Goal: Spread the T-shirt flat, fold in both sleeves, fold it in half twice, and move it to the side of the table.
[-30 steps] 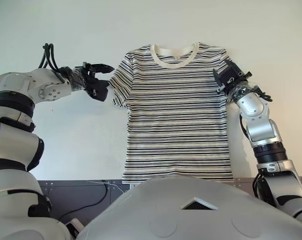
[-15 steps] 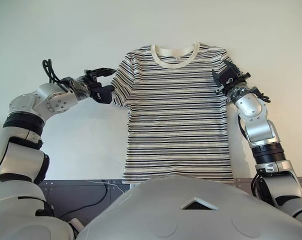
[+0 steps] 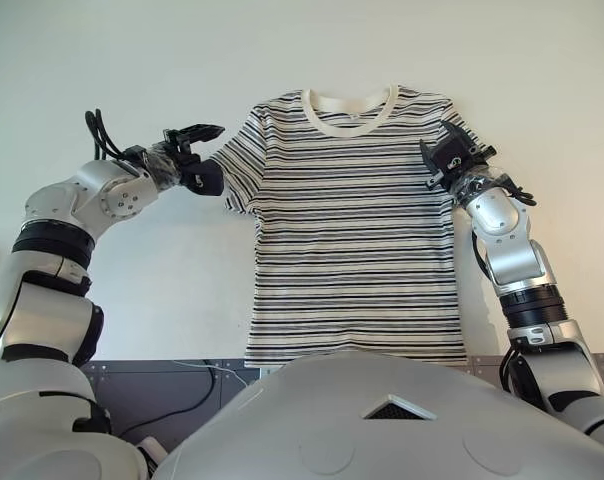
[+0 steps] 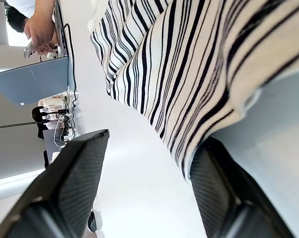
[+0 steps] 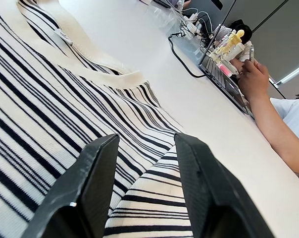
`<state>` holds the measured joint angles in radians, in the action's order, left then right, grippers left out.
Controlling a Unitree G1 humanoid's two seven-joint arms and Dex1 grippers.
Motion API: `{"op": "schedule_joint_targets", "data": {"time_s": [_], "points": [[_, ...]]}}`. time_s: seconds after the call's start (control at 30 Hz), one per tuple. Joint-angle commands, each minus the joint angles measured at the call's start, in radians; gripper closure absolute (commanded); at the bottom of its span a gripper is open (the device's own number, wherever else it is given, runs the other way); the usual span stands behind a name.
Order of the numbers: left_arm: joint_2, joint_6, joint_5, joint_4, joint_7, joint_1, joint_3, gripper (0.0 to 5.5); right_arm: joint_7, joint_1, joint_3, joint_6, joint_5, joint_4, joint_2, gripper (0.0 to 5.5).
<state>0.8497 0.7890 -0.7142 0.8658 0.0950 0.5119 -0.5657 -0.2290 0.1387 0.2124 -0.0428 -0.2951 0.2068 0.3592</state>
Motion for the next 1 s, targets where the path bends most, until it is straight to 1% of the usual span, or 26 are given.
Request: {"op": "schedule_joint_targets", "data": {"time_s": [0.03, 0.2, 0.27, 0.33, 0.37, 0.4, 0.47, 0.5, 0.63, 0.73, 0.77, 0.83, 0.9, 0.93, 0.97, 1.0], "points": [[0.012, 0.002, -0.062, 0.005, 0.013, -0.074, -0.038, 3.21, 0.003, 0.002, 0.011, -0.001, -0.011, 0.001, -0.012, 3.43], [0.005, -0.04, -0.021, 0.013, 0.033, -0.097, -0.006, 4.04, 0.01, -0.012, 0.011, 0.006, -0.013, -0.011, -0.021, 3.43], [-0.002, -0.063, -0.017, 0.024, 0.034, -0.092, 0.004, 4.49, 0.009, -0.009, 0.011, 0.006, -0.013, -0.009, -0.023, 3.43], [-0.007, -0.084, -0.022, 0.035, 0.027, -0.082, 0.006, 4.65, 0.008, -0.005, 0.011, 0.006, -0.014, -0.005, -0.027, 3.43], [-0.01, -0.091, -0.026, 0.041, 0.023, -0.076, 0.004, 4.88, 0.008, -0.006, 0.012, 0.005, -0.016, -0.005, -0.03, 3.43], [-0.012, -0.095, -0.03, 0.047, 0.021, -0.07, 0.002, 4.95, 0.008, -0.008, 0.012, 0.006, -0.017, -0.007, -0.032, 3.43], [-0.019, -0.077, -0.038, 0.041, 0.021, -0.071, -0.009, 5.34, 0.01, -0.015, 0.012, 0.008, -0.019, -0.013, -0.035, 3.43], [-0.018, -0.064, -0.044, 0.029, 0.019, -0.077, -0.016, 5.38, 0.009, -0.015, 0.011, 0.008, -0.019, -0.013, -0.037, 3.43], [-0.014, -0.043, -0.054, 0.009, 0.009, -0.091, -0.02, 5.38, 0.007, -0.02, 0.008, 0.009, -0.018, -0.016, -0.034, 3.43], [-0.021, -0.106, -0.041, 0.007, -0.006, -0.097, 0.013, 5.38, 0.009, -0.022, 0.005, 0.009, -0.018, -0.015, -0.033, 3.43], [-0.006, -0.112, -0.027, 0.001, 0.011, -0.111, 0.024, 5.19, 0.008, -0.024, 0.004, 0.008, -0.017, -0.016, -0.03, 3.43], [0.076, -0.075, 0.034, -0.069, 0.082, -0.175, 0.056, 4.84, 0.01, -0.037, -0.003, 0.009, -0.017, -0.023, -0.022, 3.43], [0.176, -0.017, 0.143, -0.208, 0.19, -0.27, 0.09, 4.52, 0.019, -0.069, -0.012, 0.013, -0.018, -0.039, -0.018, 3.43], [0.197, -0.006, 0.199, -0.279, 0.246, -0.31, 0.096, 4.41, 0.025, -0.081, -0.013, 0.015, -0.02, -0.042, -0.021, 3.43], [0.201, -0.01, 0.243, -0.339, 0.294, -0.339, 0.1, 4.36, 0.029, -0.085, -0.009, 0.015, -0.023, -0.042, -0.025, 3.43], [0.193, -0.024, 0.27, -0.38, 0.325, -0.356, 0.104, 4.19, 0.031, -0.083, -0.005, 0.016, -0.026, -0.041, -0.029, 3.43]]}}
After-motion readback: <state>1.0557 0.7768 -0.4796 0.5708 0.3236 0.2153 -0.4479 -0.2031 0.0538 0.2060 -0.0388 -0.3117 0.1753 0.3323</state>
